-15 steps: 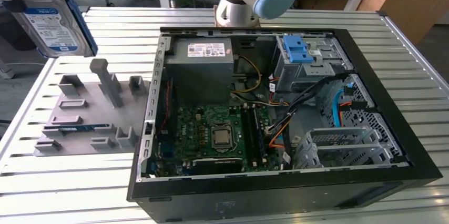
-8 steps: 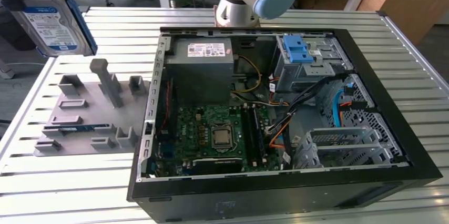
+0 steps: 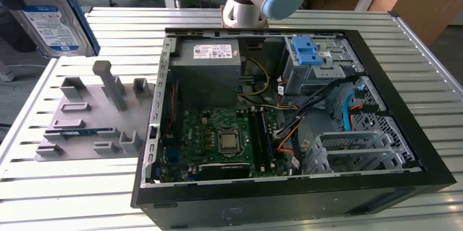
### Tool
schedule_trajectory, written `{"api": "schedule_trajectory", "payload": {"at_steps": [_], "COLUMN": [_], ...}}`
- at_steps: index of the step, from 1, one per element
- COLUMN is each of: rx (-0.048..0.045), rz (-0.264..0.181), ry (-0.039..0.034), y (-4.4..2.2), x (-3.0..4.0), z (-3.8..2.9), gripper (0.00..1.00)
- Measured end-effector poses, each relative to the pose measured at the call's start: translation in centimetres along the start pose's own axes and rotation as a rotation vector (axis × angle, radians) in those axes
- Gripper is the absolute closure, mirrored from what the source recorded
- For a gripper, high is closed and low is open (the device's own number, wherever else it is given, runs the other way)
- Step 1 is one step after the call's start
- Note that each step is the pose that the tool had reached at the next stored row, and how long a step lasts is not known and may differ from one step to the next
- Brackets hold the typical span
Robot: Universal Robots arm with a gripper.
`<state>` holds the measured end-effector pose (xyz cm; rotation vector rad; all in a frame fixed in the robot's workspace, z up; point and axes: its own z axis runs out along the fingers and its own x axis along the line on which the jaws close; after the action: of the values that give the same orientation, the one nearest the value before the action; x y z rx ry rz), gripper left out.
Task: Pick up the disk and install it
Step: 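Pick up the disk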
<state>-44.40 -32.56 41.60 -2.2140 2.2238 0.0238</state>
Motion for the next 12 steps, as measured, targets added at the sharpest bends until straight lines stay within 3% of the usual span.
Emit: {"api": "schedule_trajectory", "payload": {"at_steps": [12], "rx": [0.0023], "rz": [0.0], "ry": [0.0], "y": [0.04], "x": [-0.01], "z": [-0.55], "gripper": [0.64]}}
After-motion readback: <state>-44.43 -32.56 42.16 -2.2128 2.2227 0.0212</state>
